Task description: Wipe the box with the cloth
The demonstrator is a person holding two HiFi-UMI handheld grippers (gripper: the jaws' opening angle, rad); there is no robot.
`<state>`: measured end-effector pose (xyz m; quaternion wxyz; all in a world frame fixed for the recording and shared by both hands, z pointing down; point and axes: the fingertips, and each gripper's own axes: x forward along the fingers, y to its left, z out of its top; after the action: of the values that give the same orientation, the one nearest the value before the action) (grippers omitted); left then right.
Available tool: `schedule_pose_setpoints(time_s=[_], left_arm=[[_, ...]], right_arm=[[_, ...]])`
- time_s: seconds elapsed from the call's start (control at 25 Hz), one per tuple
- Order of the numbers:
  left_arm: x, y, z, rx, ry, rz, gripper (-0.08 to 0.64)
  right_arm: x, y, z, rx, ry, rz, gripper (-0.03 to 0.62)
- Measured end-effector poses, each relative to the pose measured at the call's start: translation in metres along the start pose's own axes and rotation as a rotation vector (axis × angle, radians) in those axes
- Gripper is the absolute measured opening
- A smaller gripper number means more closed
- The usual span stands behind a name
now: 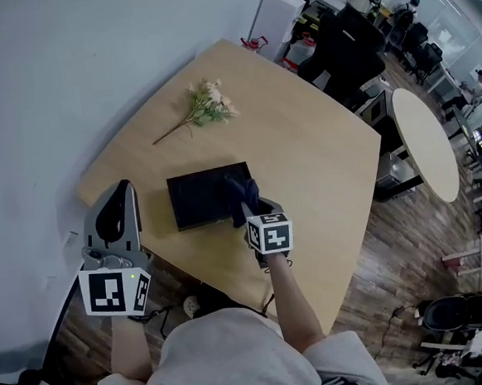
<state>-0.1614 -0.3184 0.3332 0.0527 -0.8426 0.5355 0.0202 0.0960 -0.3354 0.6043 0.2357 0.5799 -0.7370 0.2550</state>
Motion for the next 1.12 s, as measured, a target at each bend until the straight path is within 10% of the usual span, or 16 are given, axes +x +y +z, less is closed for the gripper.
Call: schedule_pose_setpoints(time_s=[1.12], left_arm=[[-0.029, -0.032, 0.056, 0.023, -0.102, -0.059, 0.008]], right_arm=[[-0.182, 0.046, 0.122, -0.083, -0.534, 0.033, 0.126]])
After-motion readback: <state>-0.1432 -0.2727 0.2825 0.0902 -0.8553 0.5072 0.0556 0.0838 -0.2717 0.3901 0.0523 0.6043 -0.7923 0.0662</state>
